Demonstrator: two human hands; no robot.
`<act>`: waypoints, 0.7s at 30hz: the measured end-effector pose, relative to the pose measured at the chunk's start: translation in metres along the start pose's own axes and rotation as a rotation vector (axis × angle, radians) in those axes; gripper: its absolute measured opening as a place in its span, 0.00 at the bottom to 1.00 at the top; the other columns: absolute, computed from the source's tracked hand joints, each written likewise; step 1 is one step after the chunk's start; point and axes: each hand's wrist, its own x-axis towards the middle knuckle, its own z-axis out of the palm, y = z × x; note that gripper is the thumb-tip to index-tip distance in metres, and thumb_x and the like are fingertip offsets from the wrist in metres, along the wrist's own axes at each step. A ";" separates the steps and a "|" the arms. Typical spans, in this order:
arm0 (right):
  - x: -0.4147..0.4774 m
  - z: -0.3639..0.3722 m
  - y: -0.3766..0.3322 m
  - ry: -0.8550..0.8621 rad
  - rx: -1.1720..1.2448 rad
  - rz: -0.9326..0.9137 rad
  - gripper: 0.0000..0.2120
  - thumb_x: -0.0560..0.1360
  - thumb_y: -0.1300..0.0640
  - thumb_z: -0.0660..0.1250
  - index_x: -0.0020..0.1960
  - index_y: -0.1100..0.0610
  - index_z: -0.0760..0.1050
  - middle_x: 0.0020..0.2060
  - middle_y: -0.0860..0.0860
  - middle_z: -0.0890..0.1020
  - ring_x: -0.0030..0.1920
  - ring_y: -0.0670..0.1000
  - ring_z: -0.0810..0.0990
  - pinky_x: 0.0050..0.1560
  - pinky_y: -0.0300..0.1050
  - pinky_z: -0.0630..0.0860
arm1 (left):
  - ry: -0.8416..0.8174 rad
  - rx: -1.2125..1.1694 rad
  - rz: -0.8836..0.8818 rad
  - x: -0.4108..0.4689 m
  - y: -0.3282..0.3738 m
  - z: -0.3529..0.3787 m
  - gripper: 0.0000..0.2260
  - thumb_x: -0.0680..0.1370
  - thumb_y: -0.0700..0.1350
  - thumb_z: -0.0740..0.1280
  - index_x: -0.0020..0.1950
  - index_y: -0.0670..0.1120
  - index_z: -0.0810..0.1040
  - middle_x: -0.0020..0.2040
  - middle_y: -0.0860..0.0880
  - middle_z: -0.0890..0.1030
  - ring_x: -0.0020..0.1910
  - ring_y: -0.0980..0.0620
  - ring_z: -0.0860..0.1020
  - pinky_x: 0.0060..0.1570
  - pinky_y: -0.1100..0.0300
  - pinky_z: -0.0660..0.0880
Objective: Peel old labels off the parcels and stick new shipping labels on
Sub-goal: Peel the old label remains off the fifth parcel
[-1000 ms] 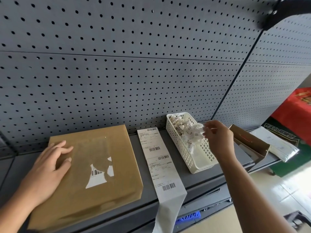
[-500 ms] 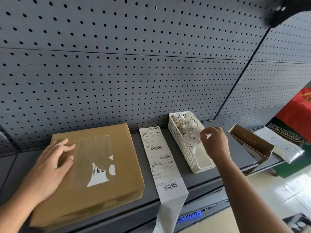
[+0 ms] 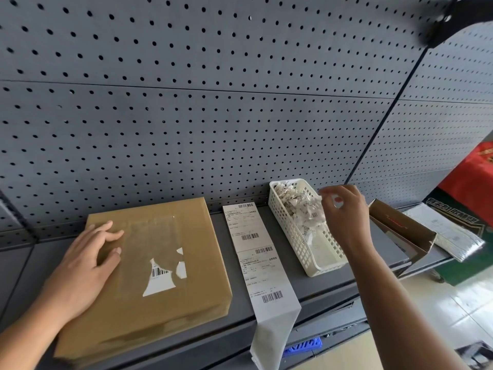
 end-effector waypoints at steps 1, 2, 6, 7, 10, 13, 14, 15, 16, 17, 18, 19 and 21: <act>-0.001 0.001 -0.004 -0.007 0.006 -0.015 0.08 0.78 0.57 0.65 0.49 0.48 0.82 0.50 0.42 0.78 0.54 0.51 0.77 0.54 0.52 0.76 | -0.004 0.001 -0.005 0.000 0.000 0.000 0.15 0.80 0.57 0.58 0.66 0.63 0.69 0.78 0.61 0.62 0.80 0.59 0.54 0.77 0.43 0.56; -0.002 0.003 -0.009 -0.015 0.010 -0.030 0.08 0.78 0.57 0.64 0.48 0.46 0.81 0.49 0.42 0.78 0.54 0.51 0.78 0.54 0.53 0.77 | -0.007 0.001 -0.012 0.000 0.000 0.000 0.14 0.81 0.55 0.60 0.67 0.62 0.70 0.78 0.60 0.62 0.80 0.59 0.53 0.77 0.43 0.55; -0.005 0.010 -0.024 -0.037 0.045 -0.074 0.09 0.78 0.59 0.64 0.49 0.48 0.81 0.49 0.41 0.79 0.52 0.50 0.78 0.55 0.54 0.77 | -0.007 0.018 -0.038 0.000 0.000 0.001 0.16 0.83 0.51 0.61 0.70 0.56 0.72 0.79 0.60 0.61 0.80 0.59 0.52 0.78 0.44 0.55; -0.006 0.012 -0.027 -0.043 0.051 -0.083 0.09 0.78 0.60 0.64 0.50 0.48 0.81 0.49 0.41 0.79 0.52 0.50 0.78 0.55 0.55 0.77 | -0.011 0.024 -0.034 0.000 0.000 0.001 0.16 0.83 0.52 0.61 0.71 0.56 0.72 0.79 0.60 0.61 0.80 0.59 0.52 0.78 0.44 0.55; -0.010 0.020 -0.039 -0.066 0.073 -0.102 0.10 0.77 0.60 0.64 0.48 0.46 0.80 0.49 0.42 0.80 0.52 0.50 0.78 0.54 0.56 0.77 | -0.021 0.024 -0.035 -0.001 0.002 0.000 0.16 0.83 0.53 0.60 0.72 0.57 0.71 0.79 0.62 0.60 0.80 0.60 0.51 0.78 0.45 0.55; -0.015 0.030 -0.051 -0.113 0.078 -0.128 0.10 0.78 0.60 0.64 0.48 0.46 0.80 0.49 0.41 0.80 0.51 0.47 0.78 0.54 0.52 0.77 | -0.023 0.020 -0.037 -0.002 0.003 0.000 0.17 0.83 0.53 0.60 0.72 0.57 0.70 0.79 0.62 0.59 0.80 0.61 0.50 0.78 0.45 0.55; -0.018 0.033 -0.055 -0.132 0.085 -0.141 0.09 0.77 0.60 0.65 0.49 0.48 0.81 0.48 0.41 0.80 0.49 0.44 0.77 0.53 0.48 0.76 | -0.024 0.019 -0.037 -0.002 0.003 0.000 0.17 0.83 0.53 0.60 0.72 0.57 0.70 0.79 0.62 0.59 0.80 0.61 0.50 0.78 0.46 0.55; -0.021 0.037 -0.060 -0.154 0.091 -0.153 0.09 0.77 0.61 0.65 0.49 0.49 0.81 0.47 0.40 0.80 0.48 0.41 0.77 0.51 0.42 0.74 | -0.027 0.016 -0.039 -0.002 0.003 0.000 0.17 0.83 0.54 0.59 0.72 0.57 0.70 0.79 0.62 0.59 0.80 0.61 0.50 0.78 0.46 0.54; -0.025 0.041 -0.065 -0.179 0.096 -0.170 0.09 0.77 0.61 0.65 0.50 0.50 0.82 0.46 0.40 0.80 0.47 0.39 0.76 0.49 0.36 0.72 | -0.028 0.011 -0.041 -0.002 0.003 0.000 0.17 0.83 0.54 0.59 0.72 0.57 0.70 0.79 0.63 0.59 0.80 0.61 0.49 0.78 0.46 0.54; -0.029 0.046 -0.070 -0.208 0.097 -0.192 0.09 0.77 0.62 0.66 0.50 0.51 0.82 0.44 0.40 0.80 0.46 0.39 0.76 0.47 0.31 0.69 | -0.028 0.007 -0.043 -0.003 0.004 0.000 0.17 0.83 0.54 0.59 0.72 0.57 0.70 0.79 0.63 0.59 0.80 0.62 0.49 0.78 0.46 0.55; -0.033 0.051 -0.074 -0.239 0.097 -0.213 0.08 0.78 0.62 0.66 0.50 0.52 0.82 0.44 0.40 0.80 0.46 0.40 0.76 0.47 0.30 0.68 | -0.029 0.005 -0.044 -0.003 0.005 0.000 0.17 0.83 0.54 0.59 0.72 0.57 0.70 0.79 0.63 0.59 0.80 0.62 0.49 0.78 0.46 0.55; -0.038 0.056 -0.078 -0.270 0.092 -0.238 0.08 0.78 0.62 0.66 0.50 0.52 0.82 0.43 0.39 0.80 0.46 0.41 0.76 0.46 0.31 0.68 | -0.030 0.005 -0.046 -0.003 0.007 0.000 0.17 0.83 0.54 0.59 0.72 0.57 0.70 0.79 0.63 0.59 0.80 0.62 0.49 0.78 0.45 0.56; -0.047 0.066 -0.087 -0.324 0.086 -0.286 0.08 0.78 0.62 0.66 0.49 0.52 0.82 0.43 0.37 0.79 0.46 0.41 0.75 0.45 0.31 0.68 | -0.032 0.004 -0.054 -0.003 0.008 -0.001 0.17 0.83 0.54 0.58 0.72 0.57 0.70 0.79 0.63 0.58 0.80 0.62 0.48 0.78 0.45 0.56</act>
